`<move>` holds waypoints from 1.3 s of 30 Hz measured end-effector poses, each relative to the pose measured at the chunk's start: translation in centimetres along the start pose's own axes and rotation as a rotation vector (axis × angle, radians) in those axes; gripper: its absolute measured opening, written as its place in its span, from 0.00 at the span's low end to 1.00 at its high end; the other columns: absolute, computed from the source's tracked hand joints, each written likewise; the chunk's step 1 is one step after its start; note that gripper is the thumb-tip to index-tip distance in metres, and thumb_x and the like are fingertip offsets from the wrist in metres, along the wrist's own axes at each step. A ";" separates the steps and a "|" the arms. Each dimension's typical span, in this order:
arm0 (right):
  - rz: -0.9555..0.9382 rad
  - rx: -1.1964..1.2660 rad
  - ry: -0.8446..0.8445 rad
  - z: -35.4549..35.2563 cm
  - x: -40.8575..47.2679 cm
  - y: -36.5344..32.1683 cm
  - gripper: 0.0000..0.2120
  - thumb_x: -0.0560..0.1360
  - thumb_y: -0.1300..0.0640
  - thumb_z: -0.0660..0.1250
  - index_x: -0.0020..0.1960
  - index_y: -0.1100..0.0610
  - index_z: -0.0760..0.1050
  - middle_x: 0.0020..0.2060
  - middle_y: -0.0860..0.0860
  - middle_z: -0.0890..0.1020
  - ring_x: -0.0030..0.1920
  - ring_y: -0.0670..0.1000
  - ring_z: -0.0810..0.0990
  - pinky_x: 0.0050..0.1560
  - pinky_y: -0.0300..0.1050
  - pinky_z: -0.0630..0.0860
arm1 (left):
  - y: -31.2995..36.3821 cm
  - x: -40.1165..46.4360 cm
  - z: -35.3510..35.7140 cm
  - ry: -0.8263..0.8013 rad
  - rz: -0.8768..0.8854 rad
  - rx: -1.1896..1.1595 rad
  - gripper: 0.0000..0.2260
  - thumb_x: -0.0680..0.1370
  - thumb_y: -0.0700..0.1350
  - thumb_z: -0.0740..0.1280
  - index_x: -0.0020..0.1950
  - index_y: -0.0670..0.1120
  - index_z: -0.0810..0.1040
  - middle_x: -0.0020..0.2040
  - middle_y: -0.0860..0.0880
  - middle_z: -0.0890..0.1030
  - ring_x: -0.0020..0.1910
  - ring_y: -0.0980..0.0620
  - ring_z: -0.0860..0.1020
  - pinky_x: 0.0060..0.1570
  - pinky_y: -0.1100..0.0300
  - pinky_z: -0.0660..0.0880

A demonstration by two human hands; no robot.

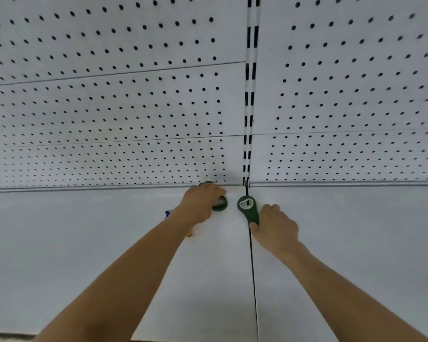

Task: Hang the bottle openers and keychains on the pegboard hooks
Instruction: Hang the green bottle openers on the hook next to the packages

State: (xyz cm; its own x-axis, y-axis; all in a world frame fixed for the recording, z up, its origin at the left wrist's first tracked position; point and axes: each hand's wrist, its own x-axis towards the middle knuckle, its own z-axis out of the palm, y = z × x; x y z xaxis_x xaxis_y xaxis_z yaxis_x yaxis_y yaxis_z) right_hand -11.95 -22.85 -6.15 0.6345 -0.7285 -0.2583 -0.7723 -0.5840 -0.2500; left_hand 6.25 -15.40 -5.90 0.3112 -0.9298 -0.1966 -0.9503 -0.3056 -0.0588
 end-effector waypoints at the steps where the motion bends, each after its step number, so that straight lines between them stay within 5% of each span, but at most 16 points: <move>1: 0.026 0.031 -0.029 -0.2 0.1 0.1 0.15 0.78 0.49 0.60 0.58 0.59 0.69 0.53 0.54 0.72 0.52 0.54 0.76 0.41 0.44 0.68 | -0.1 0.6 -0.1 0.009 0.035 0.053 0.22 0.78 0.37 0.61 0.72 0.48 0.66 0.69 0.48 0.71 0.67 0.47 0.69 0.62 0.52 0.68; 6: 0.057 0.146 -0.082 -0.6 -0.4 1.2 0.06 0.77 0.58 0.60 0.50 0.56 0.63 0.39 0.49 0.70 0.39 0.51 0.72 0.30 0.41 0.63 | -0.2 2.5 -0.5 0.046 0.052 0.073 0.14 0.76 0.38 0.64 0.62 0.44 0.73 0.58 0.45 0.75 0.59 0.45 0.71 0.54 0.54 0.69; 9: 0.027 0.176 -0.099 -0.9 -1.4 2.3 0.04 0.78 0.60 0.57 0.52 0.56 0.62 0.39 0.50 0.73 0.37 0.51 0.73 0.30 0.41 0.64 | 0.6 2.8 -0.2 0.067 0.041 0.001 0.07 0.79 0.40 0.62 0.56 0.43 0.76 0.54 0.44 0.76 0.54 0.45 0.74 0.49 0.54 0.72; 13: 0.094 0.463 -0.099 -1.1 -3.3 4.8 0.03 0.79 0.60 0.55 0.53 0.56 0.64 0.45 0.55 0.80 0.35 0.54 0.82 0.39 0.47 0.78 | 3.2 1.5 -0.7 0.106 -0.029 -0.277 0.05 0.81 0.44 0.59 0.54 0.44 0.71 0.51 0.45 0.78 0.50 0.44 0.77 0.48 0.50 0.74; 17: 0.133 0.852 -0.003 -1.8 -6.3 8.3 0.03 0.78 0.63 0.56 0.49 0.57 0.65 0.41 0.56 0.82 0.29 0.51 0.77 0.25 0.36 0.69 | 7.6 -0.7 -2.1 0.178 -0.087 -0.715 0.05 0.81 0.44 0.59 0.50 0.43 0.68 0.45 0.45 0.79 0.40 0.46 0.79 0.46 0.46 0.77; 25: 0.107 1.141 0.190 -5.4 -15.2 19.2 0.04 0.78 0.67 0.59 0.51 0.60 0.68 0.37 0.56 0.83 0.31 0.52 0.78 0.27 0.41 0.69 | 23.9 -5.7 -5.7 0.236 -0.039 -1.221 0.08 0.81 0.43 0.62 0.46 0.40 0.70 0.33 0.46 0.75 0.25 0.56 0.71 0.28 0.68 0.71; 39: 0.138 1.183 0.498 -9.3 -33.1 43.9 0.05 0.80 0.61 0.62 0.50 0.60 0.75 0.31 0.52 0.80 0.29 0.50 0.74 0.27 0.41 0.67 | 56.6 -10.1 -8.2 0.162 0.203 -1.375 0.06 0.81 0.45 0.62 0.50 0.44 0.75 0.40 0.47 0.80 0.31 0.54 0.78 0.33 0.68 0.75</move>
State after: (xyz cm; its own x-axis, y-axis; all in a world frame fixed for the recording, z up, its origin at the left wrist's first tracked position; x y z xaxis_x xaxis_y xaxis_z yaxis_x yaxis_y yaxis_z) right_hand -67.15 -27.75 0.04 0.2742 -0.9609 -0.0381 -0.1709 -0.0097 -0.9852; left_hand -50.60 -24.96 0.84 0.2573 -0.9658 0.0331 -0.2413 -0.0310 0.9699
